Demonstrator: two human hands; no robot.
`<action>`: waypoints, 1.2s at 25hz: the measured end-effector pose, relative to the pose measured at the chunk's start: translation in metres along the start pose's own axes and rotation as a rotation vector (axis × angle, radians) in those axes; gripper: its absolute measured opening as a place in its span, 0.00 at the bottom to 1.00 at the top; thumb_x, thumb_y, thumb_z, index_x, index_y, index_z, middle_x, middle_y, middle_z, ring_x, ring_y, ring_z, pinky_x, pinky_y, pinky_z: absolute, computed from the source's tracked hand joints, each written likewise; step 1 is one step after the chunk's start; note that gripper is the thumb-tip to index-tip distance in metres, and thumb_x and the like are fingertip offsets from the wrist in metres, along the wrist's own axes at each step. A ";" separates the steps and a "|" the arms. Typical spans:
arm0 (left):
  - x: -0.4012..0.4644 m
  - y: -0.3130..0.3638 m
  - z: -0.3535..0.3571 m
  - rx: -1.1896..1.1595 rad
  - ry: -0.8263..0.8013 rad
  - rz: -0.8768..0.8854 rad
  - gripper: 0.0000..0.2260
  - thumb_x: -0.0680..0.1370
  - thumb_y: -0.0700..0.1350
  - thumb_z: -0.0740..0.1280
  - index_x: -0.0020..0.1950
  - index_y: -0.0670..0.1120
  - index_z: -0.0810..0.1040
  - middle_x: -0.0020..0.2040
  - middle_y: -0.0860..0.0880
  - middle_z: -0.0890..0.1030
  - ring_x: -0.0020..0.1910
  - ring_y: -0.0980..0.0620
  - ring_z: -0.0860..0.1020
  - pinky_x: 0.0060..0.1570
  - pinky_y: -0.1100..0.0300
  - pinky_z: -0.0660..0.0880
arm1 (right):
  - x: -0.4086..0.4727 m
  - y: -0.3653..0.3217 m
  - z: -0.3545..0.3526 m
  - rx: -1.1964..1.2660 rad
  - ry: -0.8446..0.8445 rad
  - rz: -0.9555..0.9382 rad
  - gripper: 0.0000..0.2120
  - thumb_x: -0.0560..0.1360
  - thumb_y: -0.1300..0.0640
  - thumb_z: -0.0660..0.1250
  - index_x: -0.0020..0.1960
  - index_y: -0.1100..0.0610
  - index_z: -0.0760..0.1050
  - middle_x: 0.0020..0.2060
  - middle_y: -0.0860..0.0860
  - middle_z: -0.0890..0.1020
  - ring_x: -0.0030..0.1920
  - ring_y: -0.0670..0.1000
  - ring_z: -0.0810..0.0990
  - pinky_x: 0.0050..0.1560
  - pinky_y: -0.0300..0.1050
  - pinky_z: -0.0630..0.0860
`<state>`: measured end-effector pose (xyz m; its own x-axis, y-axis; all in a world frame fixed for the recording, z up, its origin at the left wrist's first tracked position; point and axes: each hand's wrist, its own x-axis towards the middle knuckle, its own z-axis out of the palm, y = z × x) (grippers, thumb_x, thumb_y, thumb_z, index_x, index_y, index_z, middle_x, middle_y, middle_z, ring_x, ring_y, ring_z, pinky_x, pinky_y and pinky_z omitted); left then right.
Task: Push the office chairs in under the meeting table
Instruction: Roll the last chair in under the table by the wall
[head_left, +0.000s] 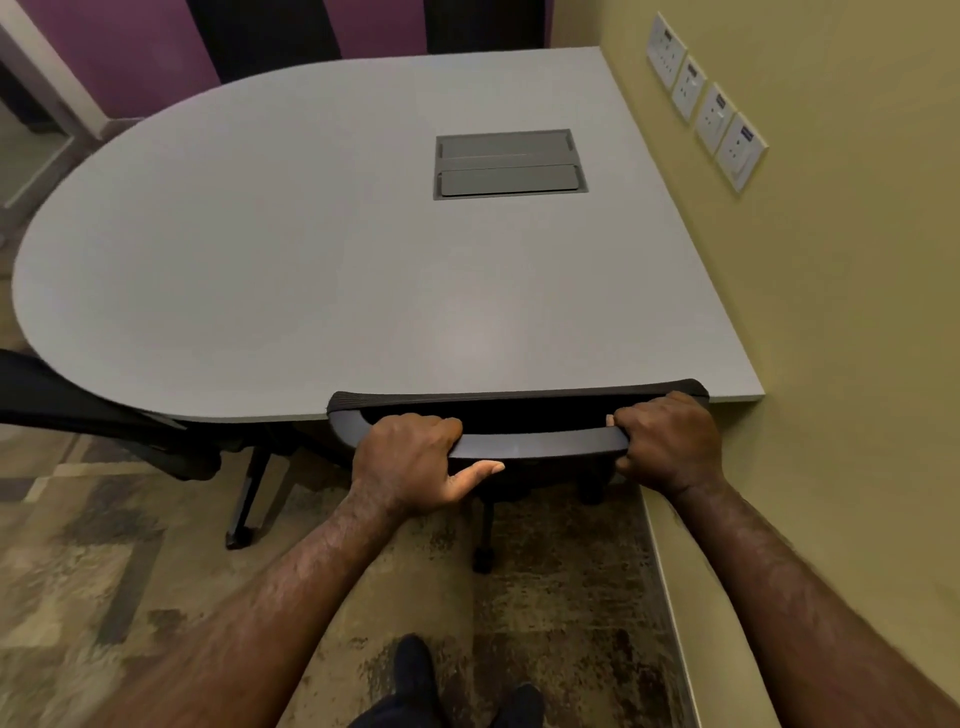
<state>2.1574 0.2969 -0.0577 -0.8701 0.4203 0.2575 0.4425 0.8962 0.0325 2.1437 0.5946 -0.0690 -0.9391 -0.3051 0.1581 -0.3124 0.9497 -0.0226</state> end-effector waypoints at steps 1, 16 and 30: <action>-0.001 0.000 0.000 0.002 0.003 -0.001 0.27 0.74 0.73 0.55 0.33 0.50 0.69 0.26 0.52 0.71 0.24 0.51 0.69 0.25 0.61 0.58 | 0.000 0.000 0.001 0.000 0.005 -0.006 0.16 0.46 0.56 0.77 0.30 0.54 0.75 0.23 0.52 0.77 0.25 0.56 0.76 0.35 0.46 0.72; -0.003 0.001 -0.002 0.015 -0.023 -0.035 0.27 0.73 0.74 0.55 0.33 0.51 0.69 0.28 0.53 0.73 0.26 0.53 0.70 0.27 0.61 0.59 | -0.004 0.004 0.011 0.008 0.102 0.005 0.10 0.51 0.52 0.68 0.29 0.56 0.74 0.24 0.54 0.77 0.28 0.60 0.77 0.35 0.49 0.71; 0.007 -0.006 -0.010 -0.136 0.153 -0.090 0.30 0.73 0.71 0.58 0.58 0.46 0.74 0.54 0.48 0.75 0.53 0.49 0.72 0.50 0.54 0.68 | 0.009 -0.002 -0.020 0.195 0.282 -0.037 0.31 0.70 0.29 0.60 0.55 0.55 0.74 0.50 0.52 0.79 0.51 0.56 0.75 0.52 0.53 0.65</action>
<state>2.1505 0.2927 -0.0460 -0.8687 0.3038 0.3911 0.3991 0.8971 0.1896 2.1392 0.5911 -0.0476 -0.8587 -0.2815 0.4282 -0.3924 0.8986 -0.1962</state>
